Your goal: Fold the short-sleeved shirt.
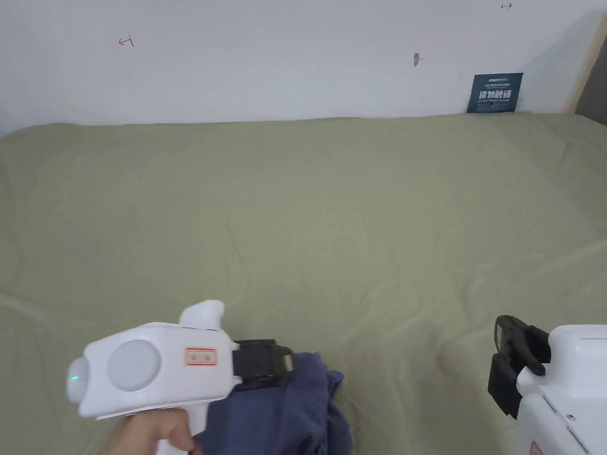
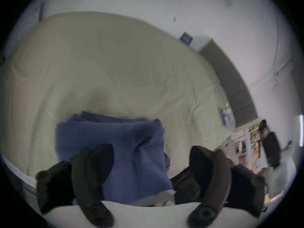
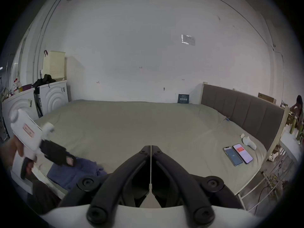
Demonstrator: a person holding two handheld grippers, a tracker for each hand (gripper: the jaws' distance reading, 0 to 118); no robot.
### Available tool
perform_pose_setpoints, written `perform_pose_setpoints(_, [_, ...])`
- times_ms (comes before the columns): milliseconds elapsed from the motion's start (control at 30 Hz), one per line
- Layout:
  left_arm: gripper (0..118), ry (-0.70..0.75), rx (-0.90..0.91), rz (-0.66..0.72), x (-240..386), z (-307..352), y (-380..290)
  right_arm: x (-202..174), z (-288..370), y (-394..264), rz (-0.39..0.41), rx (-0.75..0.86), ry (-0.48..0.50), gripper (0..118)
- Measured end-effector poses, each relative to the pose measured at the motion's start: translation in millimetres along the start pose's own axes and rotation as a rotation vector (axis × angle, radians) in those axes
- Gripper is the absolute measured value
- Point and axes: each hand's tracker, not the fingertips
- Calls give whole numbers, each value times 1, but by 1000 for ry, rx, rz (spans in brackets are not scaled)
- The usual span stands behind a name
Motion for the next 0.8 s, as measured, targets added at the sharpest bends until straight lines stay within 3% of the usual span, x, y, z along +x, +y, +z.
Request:
perform_pose_setpoints(67, [0, 24, 14, 53, -15, 8, -7, -1, -1, -2, -12, -13, 6, 1])
perform_pose_setpoints(167, [0, -46, -52, 27, -26, 3, -14, -4, -4, -6, -31, -28, 14, 1])
perform_pose_setpoints(367, [0, -232, -185, 112, -29, -73, -50, -14, -5, -11, -43, -72, 40, 1])
perform_pose_setpoints(467, [0, -165, -238, 95, -33, -115, -71, -17, -2, -12, -27, -91, 47, 1])
perform_pose_setpoints(533, [0, -261, -188, 153, -35, -101, -71, -18, -1, -15, -17, -117, 64, 1])
perform_pose_setpoints(567, [0, -243, -194, 154, -31, -92, -65, -19, -3, -17, -12, -135, 80, 1])
perform_pose_setpoints(667, [0, -205, -155, 43, -33, -59, -50, -27, -15, -27, -33, -202, 172, 1])
perform_pose_setpoints(800, [0, -200, -73, 44, -46, 1, -31, -56, -45, -29, -113, -334, 404, 1])
